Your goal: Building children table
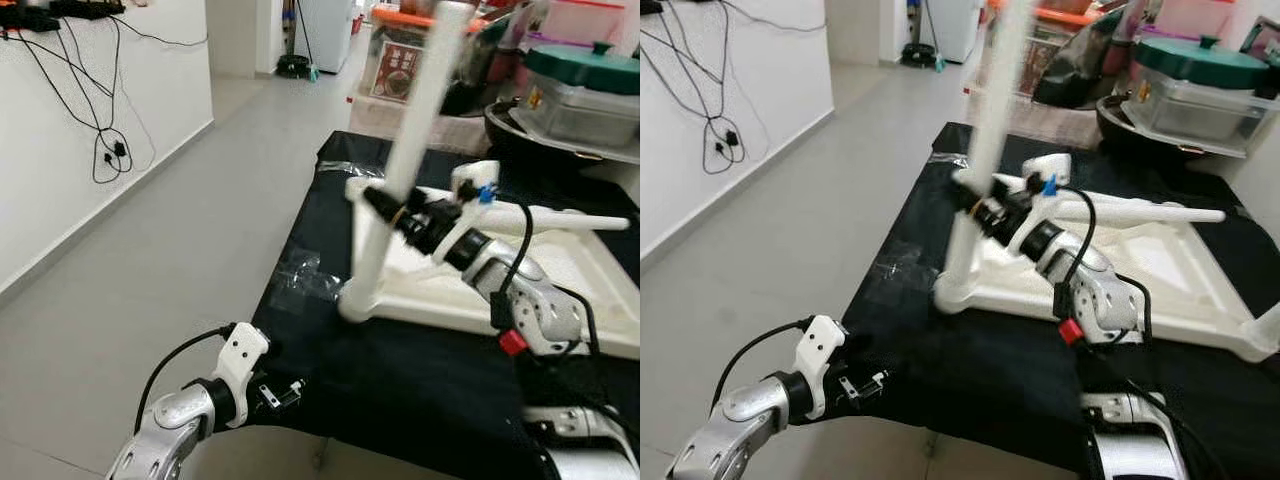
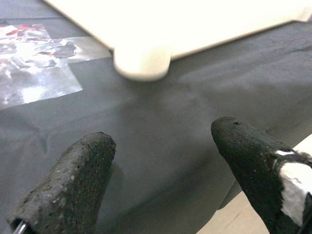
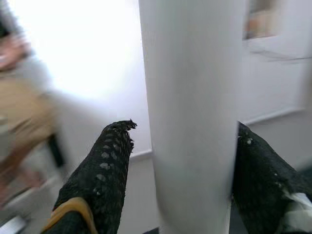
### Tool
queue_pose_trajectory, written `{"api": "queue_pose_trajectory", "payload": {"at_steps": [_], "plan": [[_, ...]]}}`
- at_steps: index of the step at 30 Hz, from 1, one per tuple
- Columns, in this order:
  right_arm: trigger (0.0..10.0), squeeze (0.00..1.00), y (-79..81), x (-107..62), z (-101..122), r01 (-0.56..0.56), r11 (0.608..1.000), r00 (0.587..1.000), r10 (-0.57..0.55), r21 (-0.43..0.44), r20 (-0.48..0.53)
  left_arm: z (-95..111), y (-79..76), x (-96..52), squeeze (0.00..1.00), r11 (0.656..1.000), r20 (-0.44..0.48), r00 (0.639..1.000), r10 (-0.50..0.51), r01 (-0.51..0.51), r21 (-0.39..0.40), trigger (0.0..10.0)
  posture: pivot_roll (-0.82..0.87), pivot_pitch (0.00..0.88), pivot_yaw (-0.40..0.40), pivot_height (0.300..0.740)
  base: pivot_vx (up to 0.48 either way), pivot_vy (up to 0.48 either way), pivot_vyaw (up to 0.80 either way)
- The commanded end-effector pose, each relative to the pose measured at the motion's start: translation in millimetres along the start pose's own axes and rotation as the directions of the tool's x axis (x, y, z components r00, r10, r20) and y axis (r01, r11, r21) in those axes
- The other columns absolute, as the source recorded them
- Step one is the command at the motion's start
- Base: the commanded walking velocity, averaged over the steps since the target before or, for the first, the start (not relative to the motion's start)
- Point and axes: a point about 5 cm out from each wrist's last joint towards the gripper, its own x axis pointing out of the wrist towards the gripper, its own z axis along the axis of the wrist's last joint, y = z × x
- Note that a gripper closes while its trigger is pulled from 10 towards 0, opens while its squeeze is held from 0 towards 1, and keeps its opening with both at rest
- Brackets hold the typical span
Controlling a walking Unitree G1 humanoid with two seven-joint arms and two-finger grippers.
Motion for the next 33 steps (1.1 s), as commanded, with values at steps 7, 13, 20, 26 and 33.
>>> {"api": "queue_pose_trajectory", "payload": {"at_steps": [7,13,20,26,33], "plan": [[10.0,0.0,10.1,4.2,-13.7,-0.159,0.987,0.986,0.158,-0.003,-0.058,-1.8,-1.6,-0.1,0.0,1.0,-0.011,1.0,-0.008,0.008,0.008,10.0,0.05,0.0,-0.129,0.74,0.0,0.0,0.0],[0.0,0.0,12.8,-0.1,-15.6,-0.202,0.979,0.977,0.202,0.018,-0.062,-2.8,-1.5,-1.0,0.0,1.0,-0.014,1.0,-0.006,0.006,0.009,10.0,0.05,0.0,-0.129,0.74,0.0,0.0,0.0],[0.0,0.0,7.8,-7.7,-19.9,-0.187,0.982,0.98,0.187,0.015,-0.067,-2.7,-2.1,-0.5,0.0,1.0,-0.013,1.0,-0.011,0.011,0.007,10.0,0.04,0.0,-0.124,0.74,0.0,0.0,0.0],[0.0,0.0,-15.7,-2.3,-33.4,0.095,0.993,0.982,-0.105,-0.071,-0.156,-2.4,-1.5,-0.1,0.0,1.0,-0.012,1.0,-0.01,0.01,0.009,10.0,0.04,0.0,-0.124,0.74,0.0,0.0,0.0],[0.0,0.0,-74.3,-53.7,-77.9,0.886,0.424,0.374,-0.893,-0.189,-0.251,-2.0,-1.4,0.5,0.0,1.0,-0.012,1.0,-0.004,0.004,0.012,10.0,0.05,0.0,-0.128,0.74,0.0,0.0,0.0]]}}
